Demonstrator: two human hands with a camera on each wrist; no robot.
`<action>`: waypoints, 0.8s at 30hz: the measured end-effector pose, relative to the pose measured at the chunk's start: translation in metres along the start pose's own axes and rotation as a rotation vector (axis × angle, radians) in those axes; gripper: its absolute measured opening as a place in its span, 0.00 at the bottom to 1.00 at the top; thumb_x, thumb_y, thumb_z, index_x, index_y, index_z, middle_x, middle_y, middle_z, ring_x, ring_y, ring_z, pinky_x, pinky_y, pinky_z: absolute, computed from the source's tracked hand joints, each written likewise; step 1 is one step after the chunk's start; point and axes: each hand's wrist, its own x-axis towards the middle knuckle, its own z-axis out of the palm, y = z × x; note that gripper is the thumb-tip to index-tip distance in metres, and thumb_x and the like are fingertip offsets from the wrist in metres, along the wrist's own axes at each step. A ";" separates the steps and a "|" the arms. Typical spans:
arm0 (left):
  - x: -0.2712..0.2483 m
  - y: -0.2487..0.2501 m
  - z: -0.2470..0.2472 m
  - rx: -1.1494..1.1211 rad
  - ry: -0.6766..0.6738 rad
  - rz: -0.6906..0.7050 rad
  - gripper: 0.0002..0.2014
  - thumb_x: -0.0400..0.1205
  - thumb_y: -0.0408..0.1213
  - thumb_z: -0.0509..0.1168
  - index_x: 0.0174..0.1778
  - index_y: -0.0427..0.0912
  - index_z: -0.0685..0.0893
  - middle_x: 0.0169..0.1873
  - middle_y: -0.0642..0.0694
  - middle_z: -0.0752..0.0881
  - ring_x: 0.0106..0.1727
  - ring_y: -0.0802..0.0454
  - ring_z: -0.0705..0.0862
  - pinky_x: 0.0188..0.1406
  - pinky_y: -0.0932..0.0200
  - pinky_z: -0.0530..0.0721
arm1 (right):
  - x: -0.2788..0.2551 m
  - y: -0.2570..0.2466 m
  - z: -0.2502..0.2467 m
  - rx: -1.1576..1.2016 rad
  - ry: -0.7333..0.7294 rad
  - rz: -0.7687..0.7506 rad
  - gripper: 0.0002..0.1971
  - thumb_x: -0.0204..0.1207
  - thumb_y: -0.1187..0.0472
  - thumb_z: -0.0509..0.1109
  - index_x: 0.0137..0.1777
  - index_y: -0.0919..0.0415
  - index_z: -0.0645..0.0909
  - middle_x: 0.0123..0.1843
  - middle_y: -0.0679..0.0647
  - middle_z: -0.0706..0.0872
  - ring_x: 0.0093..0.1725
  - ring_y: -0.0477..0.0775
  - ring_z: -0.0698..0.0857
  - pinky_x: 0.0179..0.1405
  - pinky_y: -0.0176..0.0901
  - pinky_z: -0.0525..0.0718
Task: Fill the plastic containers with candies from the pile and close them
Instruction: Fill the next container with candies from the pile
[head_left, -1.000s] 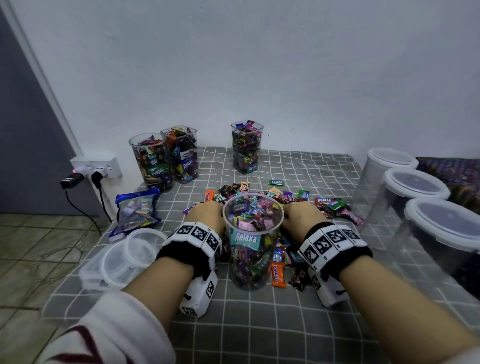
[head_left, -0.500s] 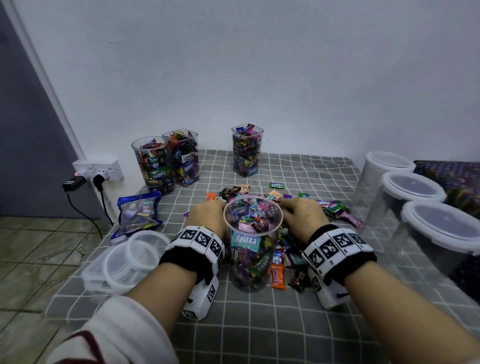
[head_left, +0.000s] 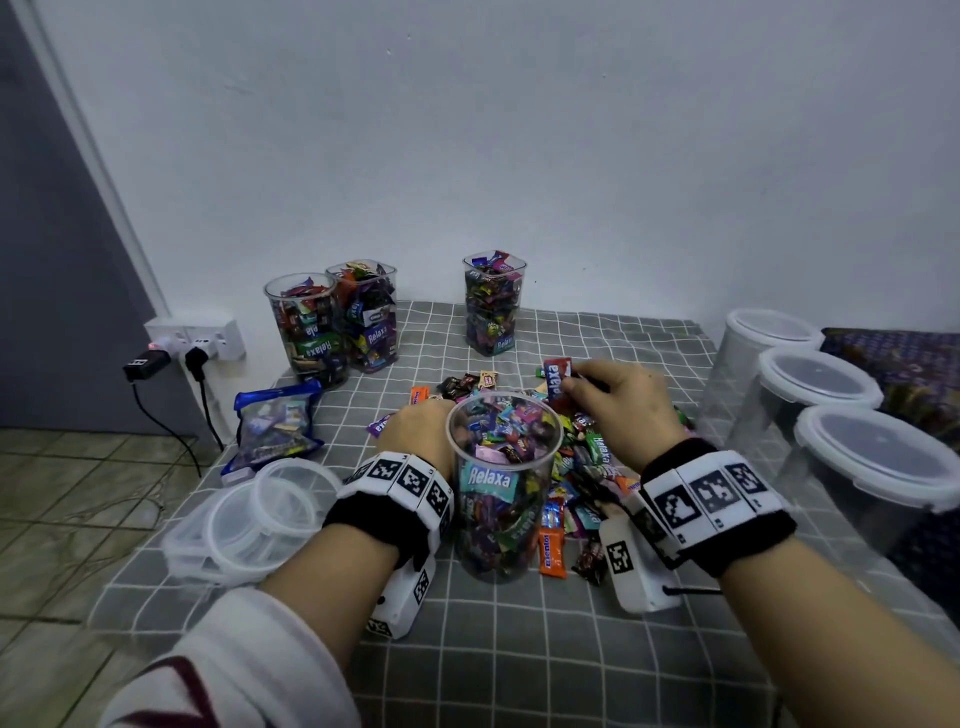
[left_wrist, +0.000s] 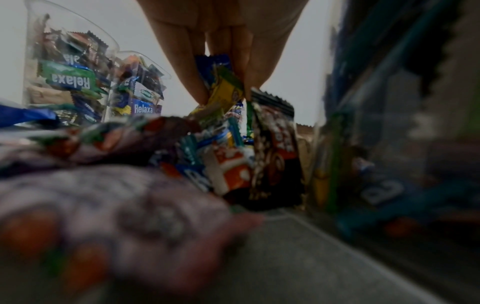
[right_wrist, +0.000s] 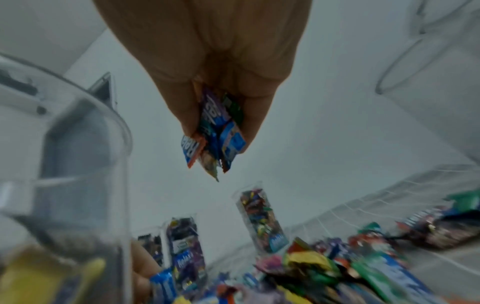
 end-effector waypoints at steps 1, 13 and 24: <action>0.000 0.000 0.000 -0.001 -0.001 -0.004 0.10 0.80 0.39 0.61 0.48 0.44 0.87 0.49 0.42 0.88 0.51 0.40 0.84 0.48 0.49 0.83 | -0.001 -0.006 -0.003 0.040 0.011 -0.018 0.08 0.79 0.64 0.67 0.51 0.64 0.88 0.41 0.56 0.89 0.45 0.56 0.87 0.51 0.55 0.85; -0.001 0.002 -0.003 0.009 -0.037 0.030 0.09 0.80 0.37 0.61 0.47 0.43 0.86 0.49 0.42 0.87 0.50 0.40 0.83 0.49 0.49 0.82 | -0.027 -0.048 0.005 0.059 -0.004 -0.324 0.10 0.78 0.63 0.69 0.56 0.59 0.88 0.48 0.52 0.91 0.46 0.46 0.86 0.49 0.43 0.83; -0.012 0.015 -0.015 0.056 -0.048 -0.029 0.10 0.83 0.37 0.59 0.51 0.37 0.83 0.51 0.39 0.85 0.53 0.40 0.83 0.44 0.53 0.76 | -0.032 -0.042 0.019 0.067 -0.010 -0.407 0.11 0.70 0.61 0.69 0.50 0.60 0.89 0.48 0.47 0.90 0.51 0.37 0.81 0.50 0.23 0.75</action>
